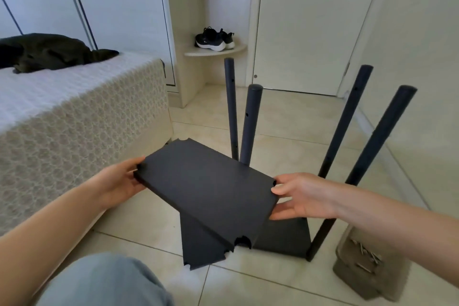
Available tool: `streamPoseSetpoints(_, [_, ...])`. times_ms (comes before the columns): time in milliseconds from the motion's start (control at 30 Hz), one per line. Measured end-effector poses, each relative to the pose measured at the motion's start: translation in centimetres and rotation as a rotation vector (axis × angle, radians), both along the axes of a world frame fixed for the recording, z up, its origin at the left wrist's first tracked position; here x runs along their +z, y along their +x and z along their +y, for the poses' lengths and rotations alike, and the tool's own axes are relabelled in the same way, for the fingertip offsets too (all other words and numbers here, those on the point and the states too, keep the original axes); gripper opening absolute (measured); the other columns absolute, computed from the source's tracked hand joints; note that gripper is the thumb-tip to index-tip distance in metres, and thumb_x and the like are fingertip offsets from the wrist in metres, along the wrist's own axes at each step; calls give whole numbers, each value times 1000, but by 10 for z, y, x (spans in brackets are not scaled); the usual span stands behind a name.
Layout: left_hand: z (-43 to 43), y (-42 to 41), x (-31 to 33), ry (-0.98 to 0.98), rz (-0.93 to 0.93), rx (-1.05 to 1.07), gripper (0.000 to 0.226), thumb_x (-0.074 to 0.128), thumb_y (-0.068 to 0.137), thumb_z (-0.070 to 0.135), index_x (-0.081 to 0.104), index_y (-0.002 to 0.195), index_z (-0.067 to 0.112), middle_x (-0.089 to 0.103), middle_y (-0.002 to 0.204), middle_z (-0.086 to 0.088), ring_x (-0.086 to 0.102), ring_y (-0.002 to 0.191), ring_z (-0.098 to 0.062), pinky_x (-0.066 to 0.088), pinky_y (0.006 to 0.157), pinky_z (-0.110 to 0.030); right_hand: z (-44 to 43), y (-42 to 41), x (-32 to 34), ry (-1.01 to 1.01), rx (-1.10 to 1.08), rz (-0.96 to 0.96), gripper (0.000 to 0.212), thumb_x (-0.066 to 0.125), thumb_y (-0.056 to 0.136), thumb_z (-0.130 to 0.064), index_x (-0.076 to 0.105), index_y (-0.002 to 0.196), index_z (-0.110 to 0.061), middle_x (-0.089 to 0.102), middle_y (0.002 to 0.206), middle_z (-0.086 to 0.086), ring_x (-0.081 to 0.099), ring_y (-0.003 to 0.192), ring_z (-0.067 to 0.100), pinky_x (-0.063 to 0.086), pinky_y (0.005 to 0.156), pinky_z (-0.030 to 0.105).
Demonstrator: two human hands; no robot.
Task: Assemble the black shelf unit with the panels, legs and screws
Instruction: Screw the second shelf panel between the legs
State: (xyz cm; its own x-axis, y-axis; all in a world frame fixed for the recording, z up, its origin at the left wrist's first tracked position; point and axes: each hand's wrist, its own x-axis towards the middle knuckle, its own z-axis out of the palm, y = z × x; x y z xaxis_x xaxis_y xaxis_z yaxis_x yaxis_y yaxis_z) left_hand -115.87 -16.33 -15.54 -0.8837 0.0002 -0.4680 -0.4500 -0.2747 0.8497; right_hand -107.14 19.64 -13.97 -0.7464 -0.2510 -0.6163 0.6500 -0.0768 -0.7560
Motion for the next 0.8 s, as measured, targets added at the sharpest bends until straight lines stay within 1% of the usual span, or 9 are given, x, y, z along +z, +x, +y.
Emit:
streamPoseSetpoints(167, [22,19,14,-111,-68,-160,24,53,102,26,61,110,5,65,99,-14,64,87,-24,62,55,-32,31,28,7,40,8,-9,35,55,93,2,61,126,-5,61,130,19,67,106,39,58,82,44])
streamPoseSetpoints(333, [28,34,24,-196,-103,-336,34,66,90,22,64,117,1,74,92,-19,73,81,-28,62,67,-40,56,49,7,87,-88,-20,36,59,91,-4,61,127,-4,64,126,19,71,96,33,58,76,39])
streamPoseSetpoints(400, [28,41,29,-232,-94,-439,55,83,71,24,64,117,0,74,94,-21,75,74,-29,63,60,-37,66,54,8,93,-188,-33,37,64,89,-7,60,125,-2,68,114,19,69,91,30,58,76,39])
streamPoseSetpoints(467, [31,48,32,-256,-68,-539,90,102,36,27,67,114,-2,73,104,-24,76,79,-30,62,60,-34,75,59,10,102,-305,-7,38,67,88,-10,59,123,1,69,104,17,68,90,28,57,80,37])
streamPoseSetpoints(533, [35,53,35,-245,-30,-598,106,104,18,31,68,112,-4,71,111,-25,75,86,-31,62,64,-33,80,65,13,93,-382,51,38,66,89,-13,60,123,2,70,101,16,67,91,26,55,78,31])
streamPoseSetpoints(600, [42,58,39,-233,3,-606,106,104,19,30,68,112,-5,71,112,-25,75,88,-30,62,66,-32,81,73,17,85,-420,96,33,63,91,-14,61,121,1,69,99,15,64,90,23,52,75,28])
streamPoseSetpoints(667, [50,62,42,-230,19,-598,89,102,39,26,66,114,-7,71,113,-26,75,86,-29,63,67,-32,82,83,20,78,-438,118,30,62,92,-12,62,120,0,68,103,14,62,91,22,50,72,27])
streamPoseSetpoints(733, [57,65,46,-217,37,-582,61,82,67,23,64,117,-8,69,116,-27,76,83,-27,63,70,-32,86,93,23,29,-449,115,34,62,89,-7,61,123,-1,65,112,16,63,97,25,53,71,30])
streamPoseSetpoints(800, [62,68,51,-247,66,-579,61,81,67,27,66,117,-5,68,119,-27,75,85,-27,62,76,-33,90,104,28,-33,-409,93,43,62,85,-1,61,127,-9,62,123,17,62,109,30,57,74,38])
